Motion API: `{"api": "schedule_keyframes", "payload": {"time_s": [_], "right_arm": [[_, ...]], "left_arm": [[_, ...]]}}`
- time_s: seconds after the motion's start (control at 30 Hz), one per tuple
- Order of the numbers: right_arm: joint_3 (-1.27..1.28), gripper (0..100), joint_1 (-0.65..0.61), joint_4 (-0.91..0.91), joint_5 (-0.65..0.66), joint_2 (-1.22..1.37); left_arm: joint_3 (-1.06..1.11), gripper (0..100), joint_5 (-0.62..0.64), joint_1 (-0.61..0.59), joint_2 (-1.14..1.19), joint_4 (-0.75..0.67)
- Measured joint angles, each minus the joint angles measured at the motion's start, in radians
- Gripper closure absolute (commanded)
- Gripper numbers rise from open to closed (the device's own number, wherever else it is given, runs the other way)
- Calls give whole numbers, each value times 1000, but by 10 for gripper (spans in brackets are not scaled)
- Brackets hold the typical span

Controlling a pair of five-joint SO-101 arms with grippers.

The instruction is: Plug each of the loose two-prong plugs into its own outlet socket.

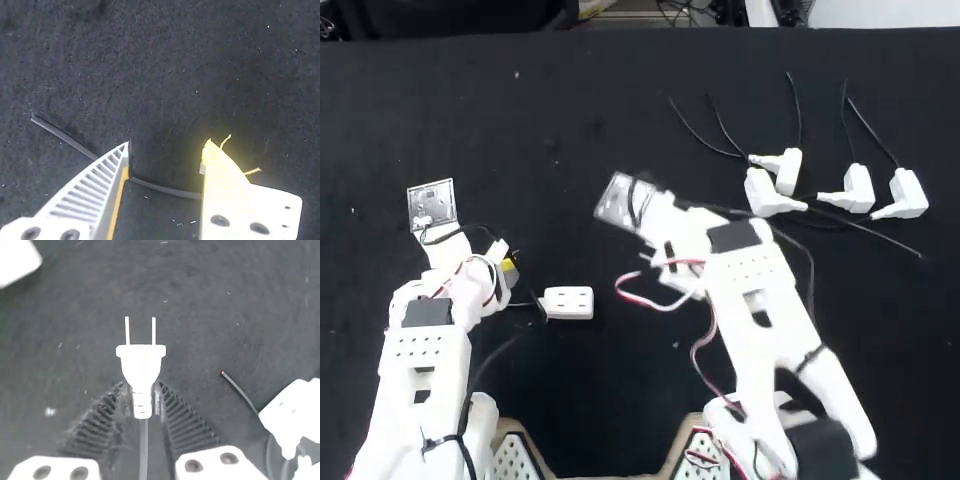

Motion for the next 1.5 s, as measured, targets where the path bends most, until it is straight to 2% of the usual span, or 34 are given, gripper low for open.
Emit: {"api": "schedule_keyframes", "payload": {"time_s": [0.13, 0.2, 0.37, 0.43, 0.67, 1.0, 1.3, 1.5], "right_arm": [[147, 982, -54, 18, 144, -87], [235, 941, -58, -18, 155, -112], [362, 732, -64, -97, 0, -130], [361, 707, -64, -98, -51, -133], [244, 770, -71, -28, -238, -133], [272, 763, -69, -183, -152, 40], [264, 765, -178, -107, -149, 48], [276, 766, -204, -100, -149, 68]], "left_arm": [[0, 769, 0, 0, 0, 0], [0, 769, 0, 0, 0, 0], [0, 769, 0, 0, 0, 0], [0, 769, 0, 0, 0, 0], [0, 769, 0, 0, 0, 0], [0, 769, 0, -5, 0, 0], [0, 769, 0, -5, 0, 0], [0, 769, 0, -5, 0, 0]]}}
